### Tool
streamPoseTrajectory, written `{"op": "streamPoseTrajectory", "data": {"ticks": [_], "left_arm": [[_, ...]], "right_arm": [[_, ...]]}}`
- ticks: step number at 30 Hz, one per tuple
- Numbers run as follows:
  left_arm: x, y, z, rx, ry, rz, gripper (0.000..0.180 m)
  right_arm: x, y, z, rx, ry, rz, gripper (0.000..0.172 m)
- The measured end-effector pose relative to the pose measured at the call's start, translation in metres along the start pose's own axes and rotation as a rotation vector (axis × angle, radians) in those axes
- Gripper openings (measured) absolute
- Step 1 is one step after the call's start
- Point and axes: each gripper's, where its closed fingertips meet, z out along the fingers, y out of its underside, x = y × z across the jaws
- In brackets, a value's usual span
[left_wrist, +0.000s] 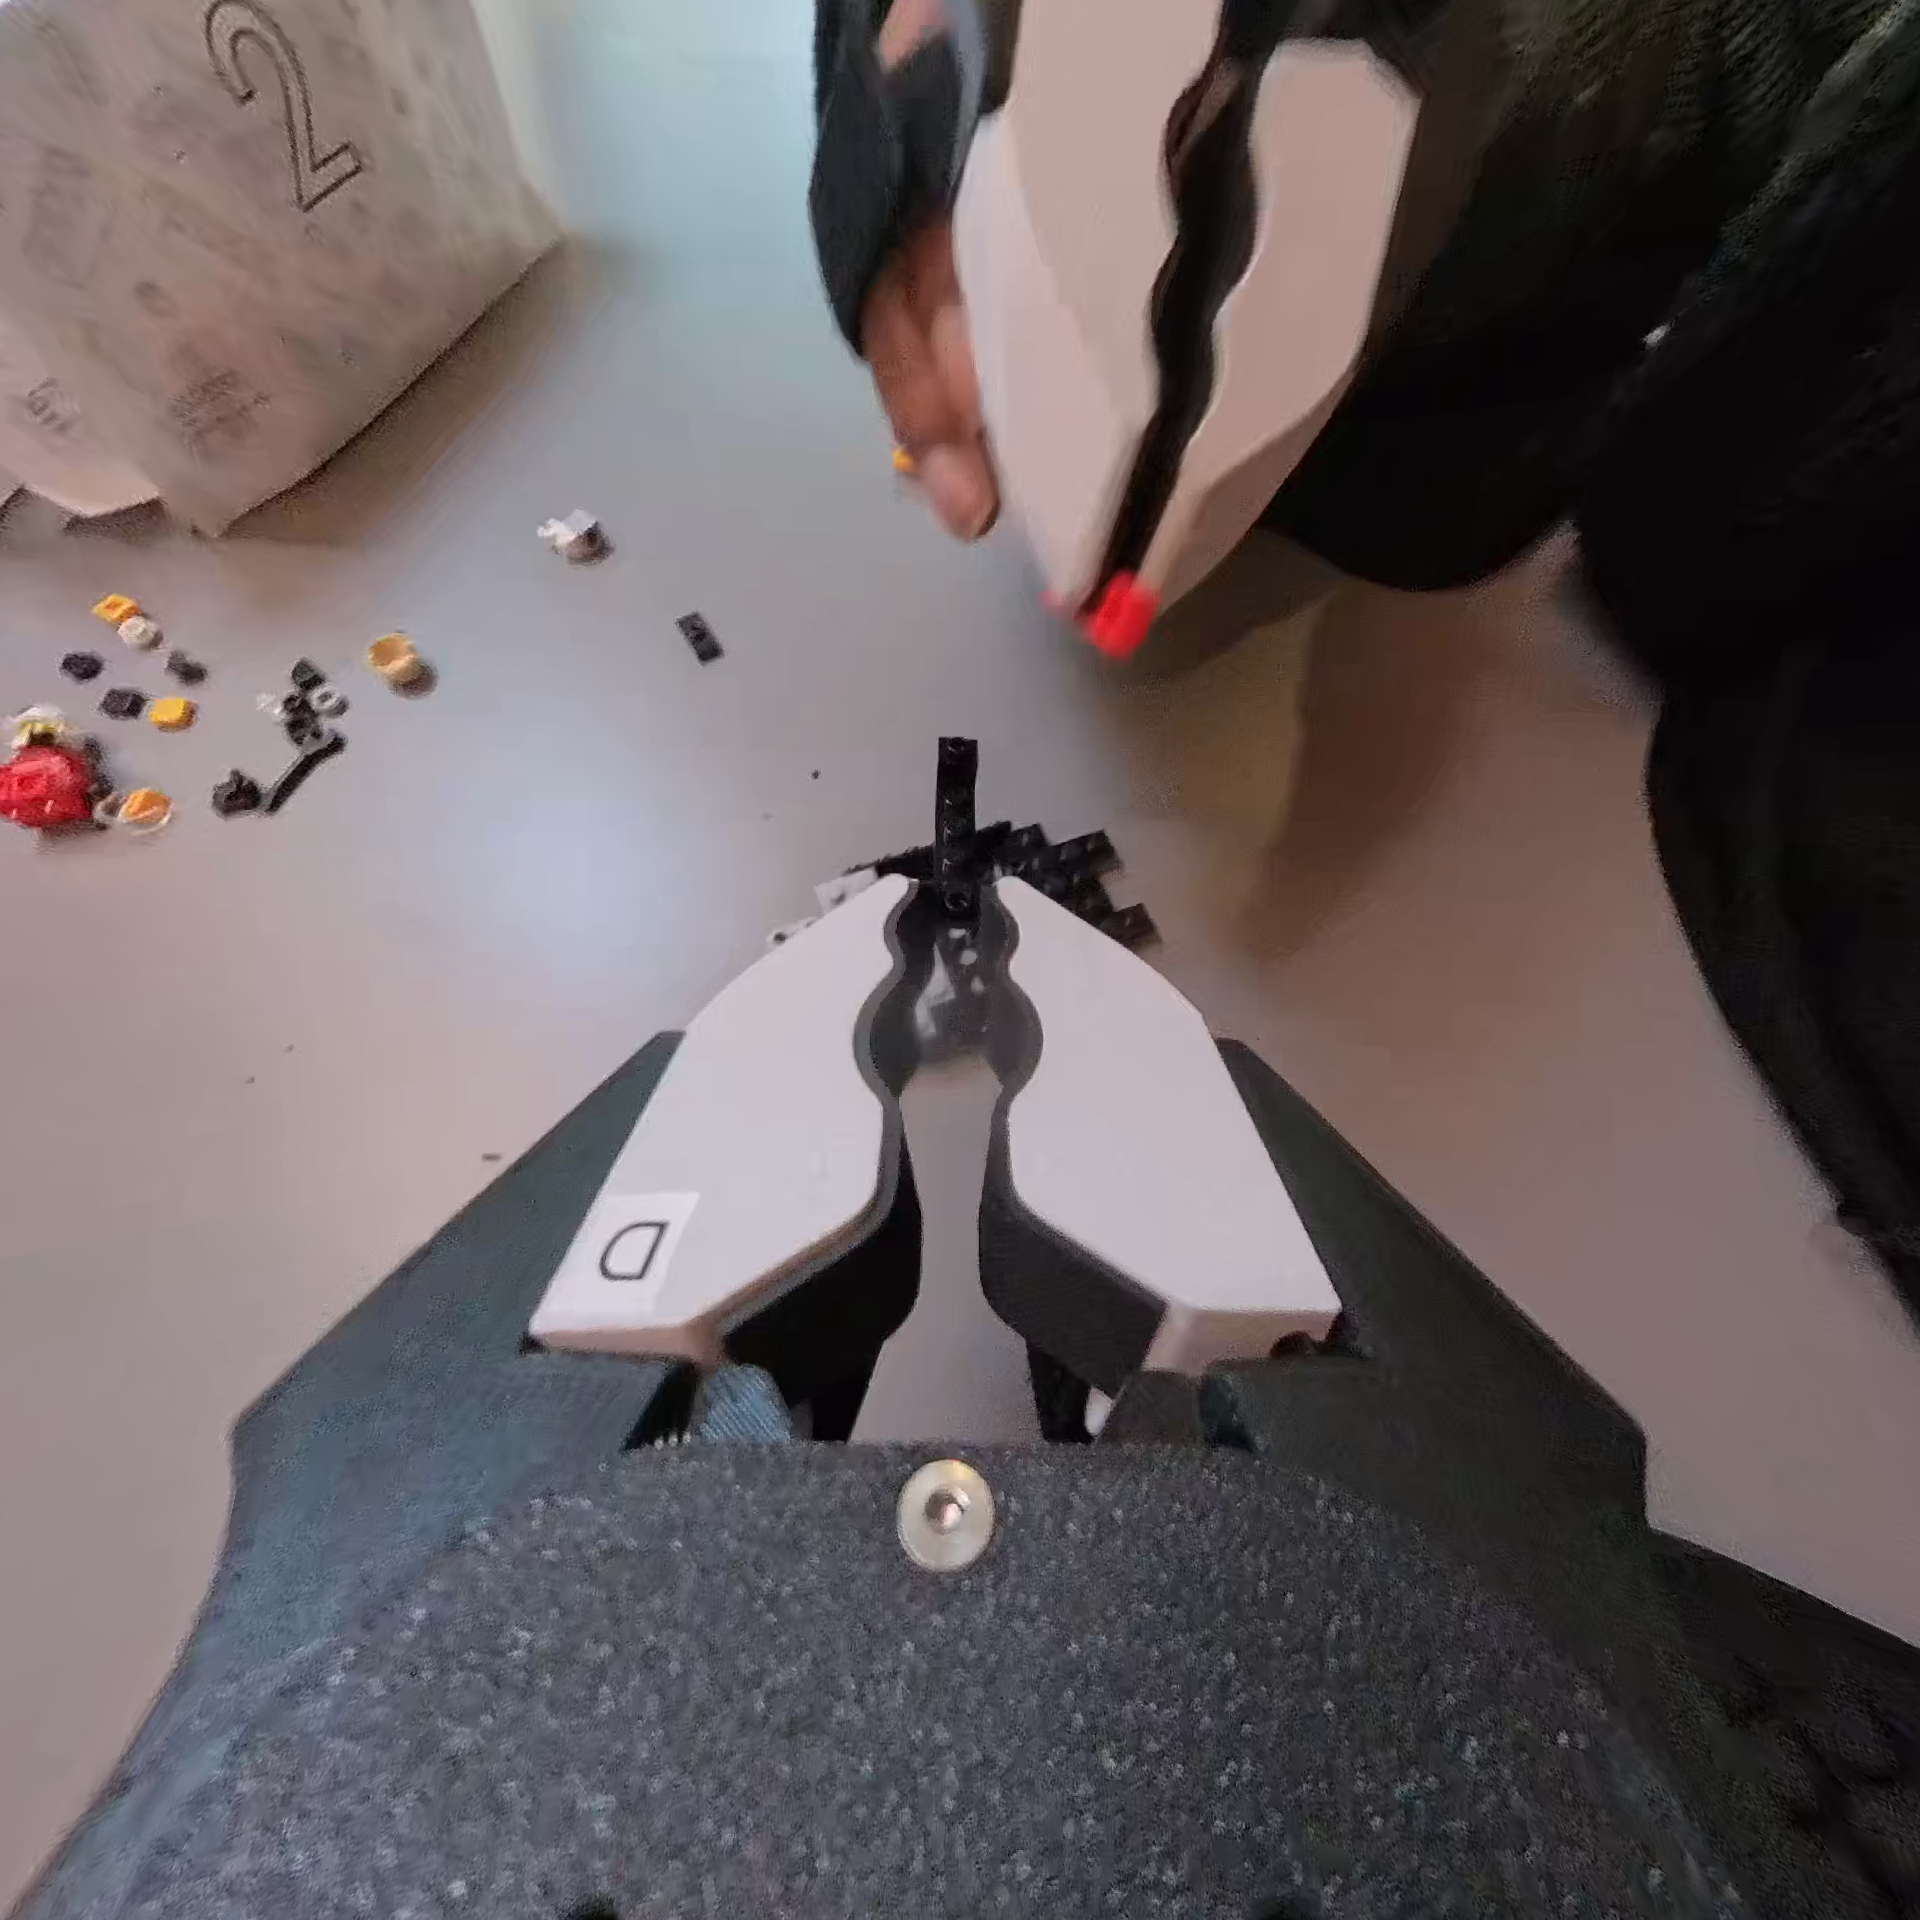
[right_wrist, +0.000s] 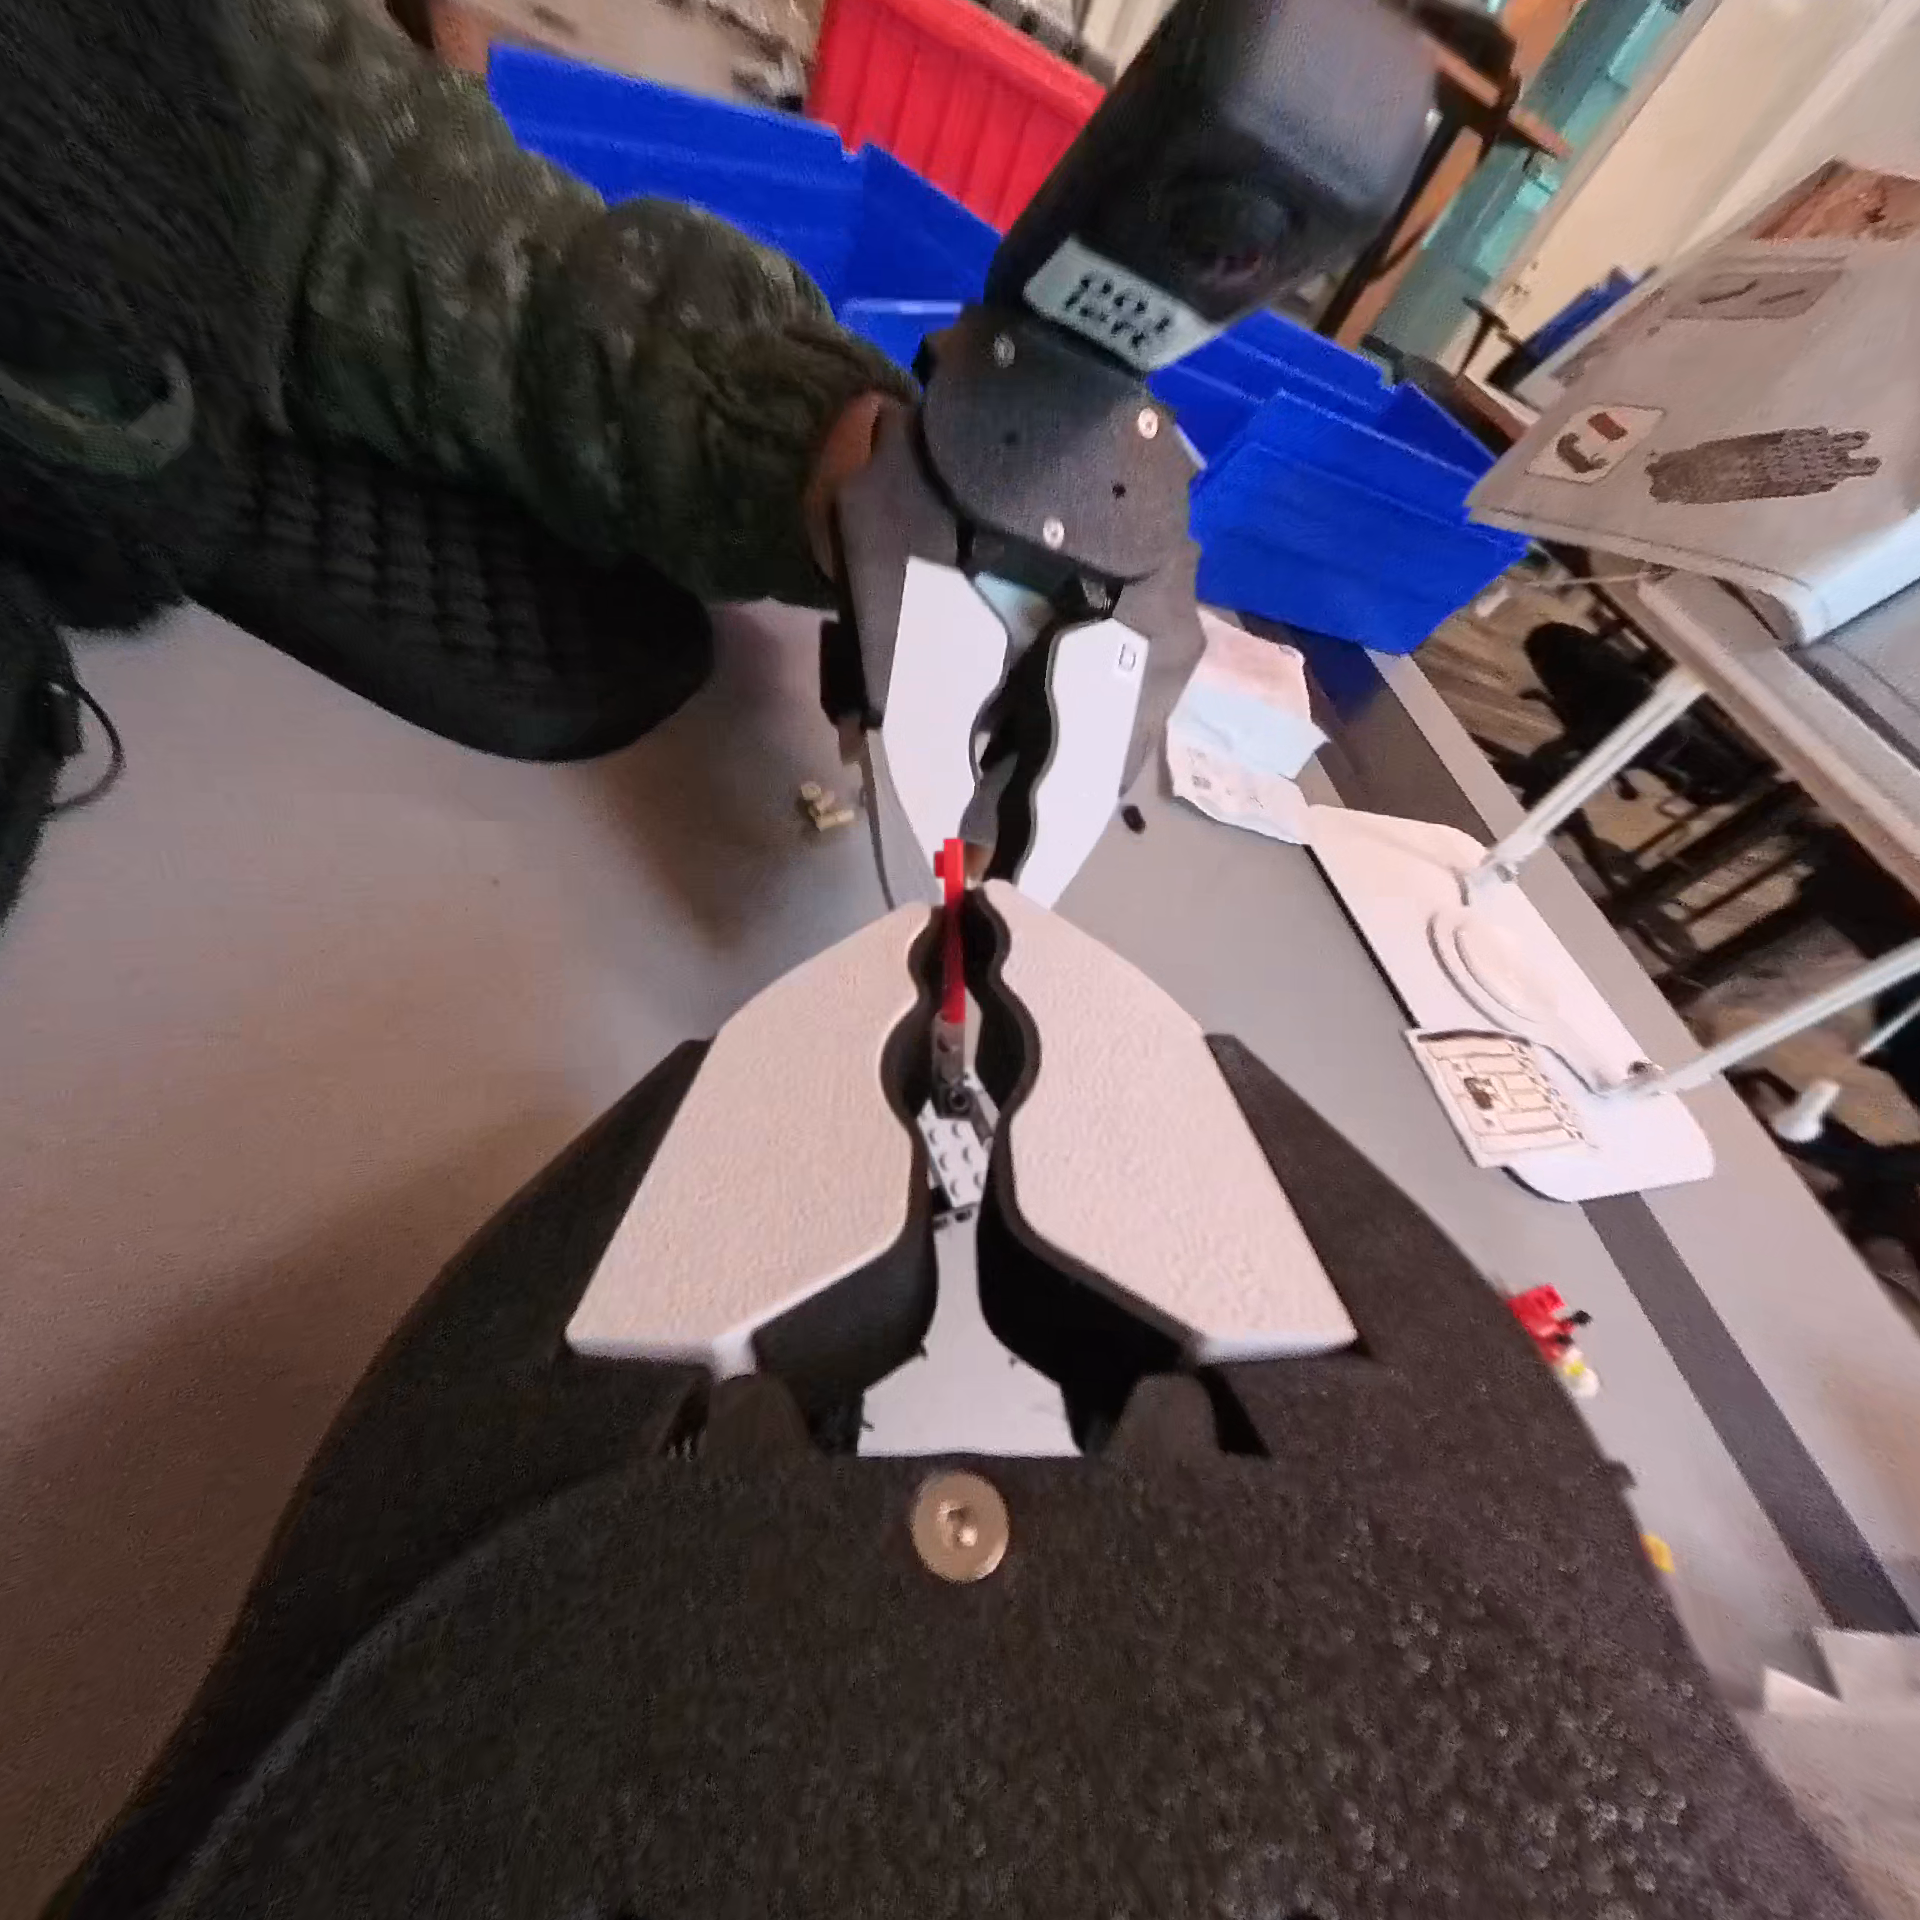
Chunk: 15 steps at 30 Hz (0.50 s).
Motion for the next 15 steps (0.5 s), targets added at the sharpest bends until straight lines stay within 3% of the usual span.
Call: {"op": "streamPoseTrajectory", "data": {"ticks": [4,9,11,15], "left_arm": [[-0.011,0.012,-0.004,0.002,0.008,-0.107,0.008],[-0.036,0.015,-0.038,-0.004,-0.077,-0.193,0.008],[-0.043,0.014,-0.059,-0.042,-0.167,-0.202,0.008],[-0.055,0.009,-0.128,-0.160,-0.529,-0.173,0.008]], "right_arm": [[0.010,0.003,-0.008,0.041,-0.010,0.103,0.003],[0.019,0.020,-0.008,-0.015,0.012,0.158,0.003],[0.020,0.025,-0.007,-0.035,0.024,0.158,0.003],[0.022,0.029,-0.006,-0.060,0.046,0.149,0.003]]}}
